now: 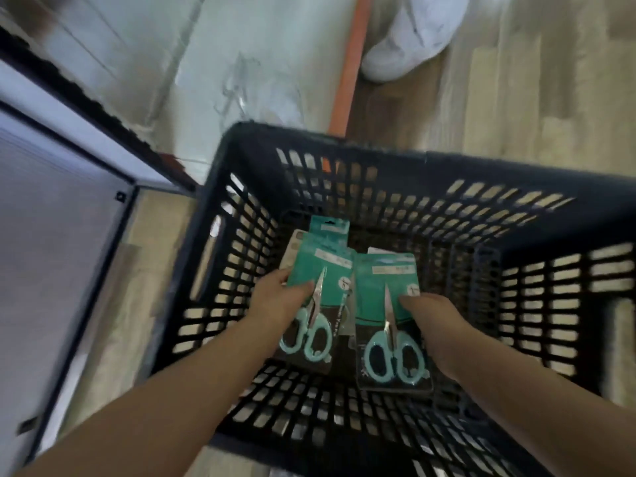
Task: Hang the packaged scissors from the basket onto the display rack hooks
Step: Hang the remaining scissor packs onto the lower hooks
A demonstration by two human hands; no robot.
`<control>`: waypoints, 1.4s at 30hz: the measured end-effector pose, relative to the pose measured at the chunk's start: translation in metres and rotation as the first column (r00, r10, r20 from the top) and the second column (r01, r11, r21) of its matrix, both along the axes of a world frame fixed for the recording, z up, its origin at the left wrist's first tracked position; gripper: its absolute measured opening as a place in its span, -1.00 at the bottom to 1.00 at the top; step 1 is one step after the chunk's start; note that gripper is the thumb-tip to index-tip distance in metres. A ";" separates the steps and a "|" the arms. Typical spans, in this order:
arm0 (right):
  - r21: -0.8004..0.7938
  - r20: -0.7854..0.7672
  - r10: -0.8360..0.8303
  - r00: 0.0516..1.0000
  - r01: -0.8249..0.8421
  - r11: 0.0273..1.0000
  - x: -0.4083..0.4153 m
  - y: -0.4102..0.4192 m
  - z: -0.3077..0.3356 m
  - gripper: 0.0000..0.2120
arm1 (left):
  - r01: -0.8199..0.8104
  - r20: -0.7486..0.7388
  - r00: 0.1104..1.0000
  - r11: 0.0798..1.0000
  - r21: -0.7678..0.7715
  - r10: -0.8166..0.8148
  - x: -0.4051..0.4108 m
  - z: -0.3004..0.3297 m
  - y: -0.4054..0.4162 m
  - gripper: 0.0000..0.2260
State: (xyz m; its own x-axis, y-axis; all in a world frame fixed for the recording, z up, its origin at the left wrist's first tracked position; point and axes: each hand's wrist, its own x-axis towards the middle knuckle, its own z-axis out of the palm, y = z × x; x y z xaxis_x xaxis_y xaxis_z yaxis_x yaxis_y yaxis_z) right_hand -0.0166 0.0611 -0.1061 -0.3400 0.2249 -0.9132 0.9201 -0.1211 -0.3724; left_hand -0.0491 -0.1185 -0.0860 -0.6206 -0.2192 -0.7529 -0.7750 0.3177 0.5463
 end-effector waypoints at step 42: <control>0.115 -0.615 0.757 0.221 -0.924 0.363 0.218 -0.124 0.643 -0.80 | -0.925 -0.412 -0.021 0.138 0.353 0.911 0.439 0.613 -0.044 -0.88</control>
State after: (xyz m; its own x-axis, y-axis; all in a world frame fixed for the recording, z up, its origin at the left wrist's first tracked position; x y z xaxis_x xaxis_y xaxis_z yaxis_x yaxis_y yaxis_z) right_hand 0.2014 -0.0624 0.5368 -0.5667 -0.6714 -0.4775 0.1995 0.4506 -0.8702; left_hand 0.3900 -0.1626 0.5271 -0.0689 -0.8883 -0.4542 -0.0706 -0.4498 0.8904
